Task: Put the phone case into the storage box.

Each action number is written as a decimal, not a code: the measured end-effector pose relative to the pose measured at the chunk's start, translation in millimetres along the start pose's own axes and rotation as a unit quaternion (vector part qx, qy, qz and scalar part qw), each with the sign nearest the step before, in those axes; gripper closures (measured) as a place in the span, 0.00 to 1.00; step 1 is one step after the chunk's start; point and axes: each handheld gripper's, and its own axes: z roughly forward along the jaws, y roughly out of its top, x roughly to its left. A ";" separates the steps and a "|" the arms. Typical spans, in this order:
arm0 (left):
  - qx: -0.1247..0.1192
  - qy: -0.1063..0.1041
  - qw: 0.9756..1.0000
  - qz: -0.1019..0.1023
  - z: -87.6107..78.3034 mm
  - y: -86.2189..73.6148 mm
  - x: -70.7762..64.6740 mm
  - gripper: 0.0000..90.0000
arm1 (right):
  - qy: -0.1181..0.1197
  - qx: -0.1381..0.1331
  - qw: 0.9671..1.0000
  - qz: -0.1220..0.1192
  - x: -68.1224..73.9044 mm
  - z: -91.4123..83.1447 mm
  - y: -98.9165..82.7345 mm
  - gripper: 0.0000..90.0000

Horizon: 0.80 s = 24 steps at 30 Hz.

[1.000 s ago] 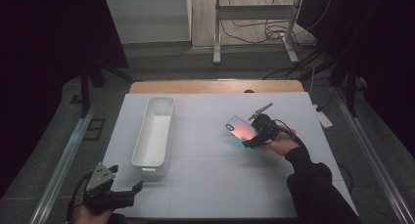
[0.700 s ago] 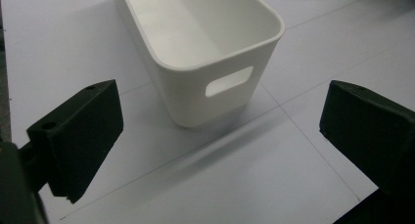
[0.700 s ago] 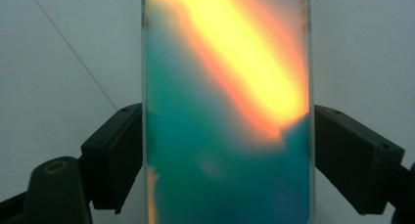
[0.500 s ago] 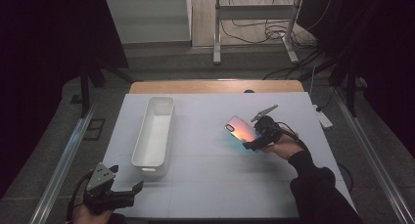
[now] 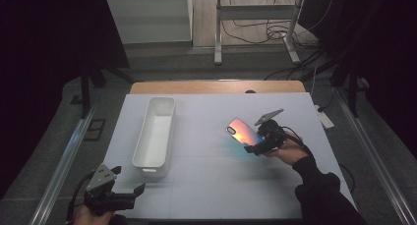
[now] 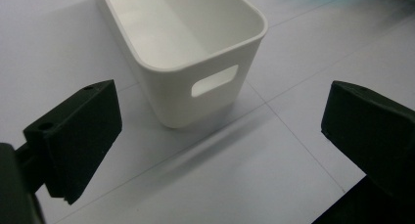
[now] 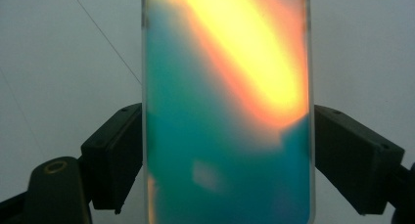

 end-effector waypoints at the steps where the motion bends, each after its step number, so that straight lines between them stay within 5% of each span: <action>1: 0.001 0.000 1.000 0.004 0.0 0.2 -0.5 0.02 | 0.002 -0.003 1.000 0.001 0.8 -0.9 -0.5 0.19; 12: -0.006 -0.012 1.000 -0.001 0.7 4.4 -0.2 0.01 | 0.009 -0.026 1.000 0.002 9.5 -13.5 -3.4 0.19; 24: -0.009 -0.058 0.998 0.019 13.2 22.8 -10.6 0.01 | 0.012 -0.051 0.999 -0.003 17.9 -26.5 -6.5 0.19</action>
